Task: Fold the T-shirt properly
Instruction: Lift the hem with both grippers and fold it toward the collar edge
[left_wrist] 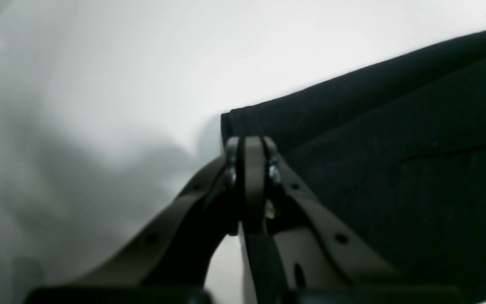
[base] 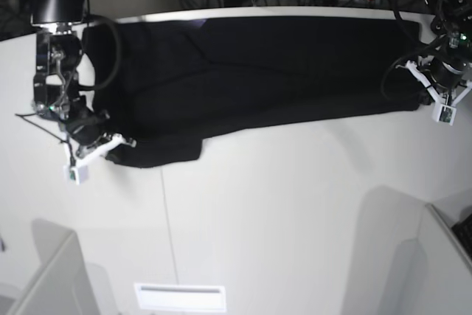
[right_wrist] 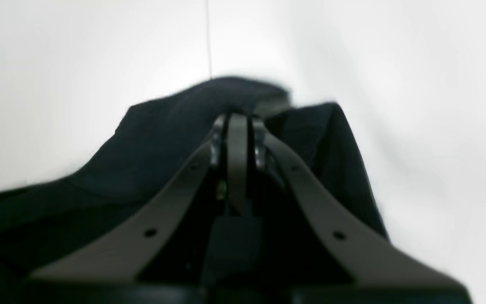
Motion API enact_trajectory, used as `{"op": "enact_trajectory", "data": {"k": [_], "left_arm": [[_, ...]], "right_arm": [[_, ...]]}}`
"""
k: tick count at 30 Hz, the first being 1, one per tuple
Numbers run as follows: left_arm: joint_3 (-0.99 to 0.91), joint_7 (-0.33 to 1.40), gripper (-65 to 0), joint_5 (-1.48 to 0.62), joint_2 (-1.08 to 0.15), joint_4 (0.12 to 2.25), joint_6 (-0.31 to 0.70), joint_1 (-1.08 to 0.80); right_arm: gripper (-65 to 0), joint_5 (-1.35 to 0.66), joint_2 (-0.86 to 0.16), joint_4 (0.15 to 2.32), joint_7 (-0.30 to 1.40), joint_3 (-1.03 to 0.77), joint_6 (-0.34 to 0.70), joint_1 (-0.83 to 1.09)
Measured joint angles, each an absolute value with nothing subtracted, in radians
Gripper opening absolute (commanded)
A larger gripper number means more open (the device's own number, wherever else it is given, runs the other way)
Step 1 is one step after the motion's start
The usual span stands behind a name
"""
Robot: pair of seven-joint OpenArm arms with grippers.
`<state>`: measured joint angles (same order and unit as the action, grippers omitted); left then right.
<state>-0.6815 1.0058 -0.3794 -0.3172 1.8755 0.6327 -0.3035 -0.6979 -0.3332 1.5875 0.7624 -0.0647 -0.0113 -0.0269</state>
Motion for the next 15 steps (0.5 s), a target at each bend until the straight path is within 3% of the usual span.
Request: {"op": "enact_trajectory", "data": {"k": [15], "left_arm": [[-0.725, 1.003, -65.0, -0.462, -0.321, 1.921, 0.634, -0.363]], "right_arm": [[-65.0, -0.702, -0.334, 1.756, 0.790, -0.098, -0.011, 0.098]]}}
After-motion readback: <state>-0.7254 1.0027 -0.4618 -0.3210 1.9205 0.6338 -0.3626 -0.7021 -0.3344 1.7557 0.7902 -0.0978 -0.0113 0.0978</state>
